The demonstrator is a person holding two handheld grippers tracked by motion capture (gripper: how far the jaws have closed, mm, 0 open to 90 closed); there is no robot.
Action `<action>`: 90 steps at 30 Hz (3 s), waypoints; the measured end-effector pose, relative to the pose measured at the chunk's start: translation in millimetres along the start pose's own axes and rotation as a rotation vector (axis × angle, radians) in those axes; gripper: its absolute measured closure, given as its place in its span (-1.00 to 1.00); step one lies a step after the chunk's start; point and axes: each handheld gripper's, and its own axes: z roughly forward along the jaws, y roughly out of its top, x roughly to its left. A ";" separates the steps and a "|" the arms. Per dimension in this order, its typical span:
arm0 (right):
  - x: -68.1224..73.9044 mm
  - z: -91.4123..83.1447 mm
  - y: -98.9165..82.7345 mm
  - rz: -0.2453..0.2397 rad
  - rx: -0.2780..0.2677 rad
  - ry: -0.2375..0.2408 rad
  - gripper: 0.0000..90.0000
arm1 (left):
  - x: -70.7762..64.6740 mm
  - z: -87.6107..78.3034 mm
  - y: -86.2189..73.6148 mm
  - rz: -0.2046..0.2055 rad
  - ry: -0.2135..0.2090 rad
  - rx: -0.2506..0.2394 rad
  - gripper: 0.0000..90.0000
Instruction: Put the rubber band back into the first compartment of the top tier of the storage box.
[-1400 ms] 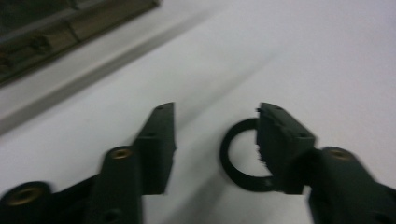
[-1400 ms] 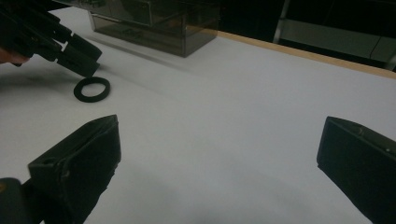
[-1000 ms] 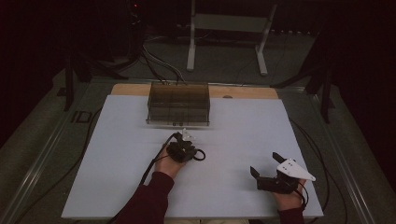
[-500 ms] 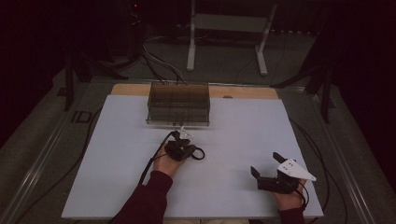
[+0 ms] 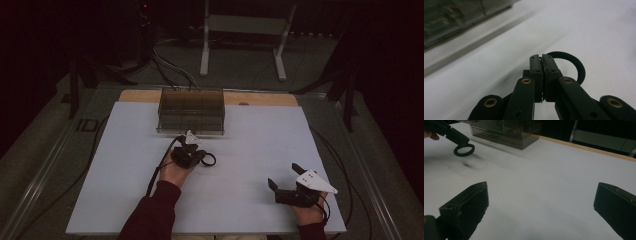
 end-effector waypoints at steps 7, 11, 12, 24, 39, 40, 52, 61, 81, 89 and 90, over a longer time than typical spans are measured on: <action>0.4 -0.8 0.0 0.000 -0.001 -0.001 -1.00 | 6.1 -10.9 4.5 -0.010 0.013 -0.012 0.99; 0.7 -0.9 0.1 0.002 -0.001 -0.001 -1.00 | 8.2 -14.9 7.4 -0.009 0.018 -0.018 0.98; 0.6 -0.8 0.1 0.002 -0.001 -0.001 -1.00 | 8.2 -14.9 7.4 -0.009 0.018 -0.018 0.98; -0.2 -2.8 -0.7 0.007 -0.002 -0.004 -1.00 | 20.0 -31.8 20.3 -0.020 0.050 -0.055 0.98; 0.3 -2.1 -1.1 0.005 0.000 -0.003 -1.00 | 41.6 -49.9 29.8 -0.057 0.098 -0.086 0.98; 0.3 -2.0 -1.0 0.004 0.000 -0.003 -1.00 | 43.3 -51.0 30.5 -0.057 0.100 -0.085 0.98; -0.3 -3.0 -0.9 0.009 -0.003 -0.005 -1.00 | 60.7 -61.1 36.7 -0.076 0.146 -0.112 0.98; -0.1 -2.9 -0.8 0.008 -0.003 -0.005 -1.00 | 72.6 -66.0 41.3 -0.090 0.178 -0.130 0.98; -0.5 -3.0 -0.8 0.008 -0.005 -0.005 -1.00 | 98.0 -64.3 39.9 -0.151 0.268 -0.132 0.98; -0.5 -3.0 -0.8 0.007 -0.006 -0.005 -1.00 | 107.6 -61.3 36.6 -0.171 0.307 -0.105 0.97; -0.3 -3.0 -0.8 0.008 -0.005 -0.003 -1.00 | 108.8 -61.2 36.2 -0.177 0.316 -0.104 0.97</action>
